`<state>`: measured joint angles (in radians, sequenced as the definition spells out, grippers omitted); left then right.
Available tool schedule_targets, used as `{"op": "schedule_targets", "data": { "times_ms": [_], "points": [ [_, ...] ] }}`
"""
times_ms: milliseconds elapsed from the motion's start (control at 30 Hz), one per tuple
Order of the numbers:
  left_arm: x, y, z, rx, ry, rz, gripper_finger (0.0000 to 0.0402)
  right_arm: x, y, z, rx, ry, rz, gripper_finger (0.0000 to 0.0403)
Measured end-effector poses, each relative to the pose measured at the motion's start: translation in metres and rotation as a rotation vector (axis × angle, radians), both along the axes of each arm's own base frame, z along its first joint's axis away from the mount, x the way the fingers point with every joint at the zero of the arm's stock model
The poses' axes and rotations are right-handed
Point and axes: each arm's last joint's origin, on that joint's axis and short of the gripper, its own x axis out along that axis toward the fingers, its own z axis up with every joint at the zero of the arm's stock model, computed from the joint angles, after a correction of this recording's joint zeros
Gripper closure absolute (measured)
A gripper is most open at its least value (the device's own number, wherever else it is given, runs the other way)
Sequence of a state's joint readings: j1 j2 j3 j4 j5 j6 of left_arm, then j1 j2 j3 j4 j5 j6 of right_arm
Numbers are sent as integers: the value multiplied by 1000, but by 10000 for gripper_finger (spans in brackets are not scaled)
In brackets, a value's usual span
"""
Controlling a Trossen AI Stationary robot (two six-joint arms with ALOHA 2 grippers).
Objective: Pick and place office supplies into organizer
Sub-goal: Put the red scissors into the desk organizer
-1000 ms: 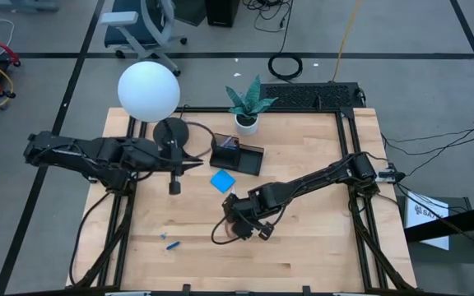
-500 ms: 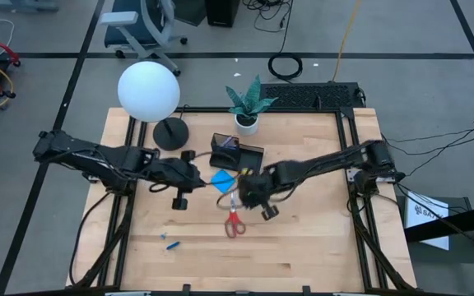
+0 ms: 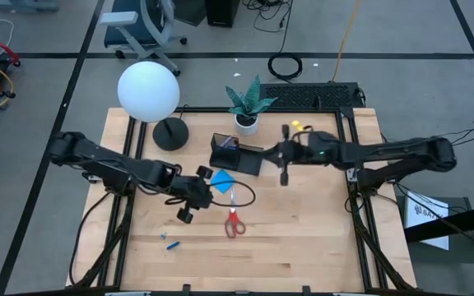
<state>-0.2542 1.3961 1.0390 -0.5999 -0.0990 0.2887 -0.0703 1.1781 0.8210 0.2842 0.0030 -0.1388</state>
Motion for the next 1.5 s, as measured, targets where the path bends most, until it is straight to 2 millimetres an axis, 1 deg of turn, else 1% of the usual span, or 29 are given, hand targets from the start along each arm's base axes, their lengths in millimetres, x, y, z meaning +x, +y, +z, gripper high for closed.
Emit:
{"op": "schedule_targets", "data": {
  "times_ms": [100, 133, 233, 333, 400, 533, 633, 833, 967, 1167, 1367, 1500],
  "points": [
    [8, -5, 2, 38, 13, -50, 280, -12, -2, 4, 4, -43, -13, 403],
    [11, -8, 1, 55, 33, -72, 267, -13, -2, 6, 13, -53, -19, 403],
    [27, -16, 4, 84, 27, -128, 235, -14, -2, 9, 24, -83, -36, 403],
    [42, -24, -2, 109, 95, -189, 215, -14, -2, 11, 22, -98, -38, 403],
    [52, -28, -12, 87, 159, -229, 208, -14, -2, 12, 22, -108, -39, 403],
    [66, -38, -34, 28, 263, -344, 206, -14, -2, 12, 46, -111, -37, 403],
    [70, -47, -48, 57, 315, -422, 206, -14, -2, 11, 76, -107, -40, 403],
    [74, -62, -58, 92, 338, -511, 206, -14, -1, 11, 120, -107, -43, 403],
    [77, -68, -59, 83, 303, -548, 206, -14, -1, 11, 116, -108, -42, 403],
    [84, -67, -58, 72, 235, -595, 206, -14, -1, 11, 117, -107, -42, 403],
    [90, -58, -59, 52, 214, -597, 207, -14, -1, 11, 117, -107, -42, 403],
    [93, -52, -65, 33, 230, -591, 223, -13, -1, 11, 118, -105, -38, 403]
  ]
}}
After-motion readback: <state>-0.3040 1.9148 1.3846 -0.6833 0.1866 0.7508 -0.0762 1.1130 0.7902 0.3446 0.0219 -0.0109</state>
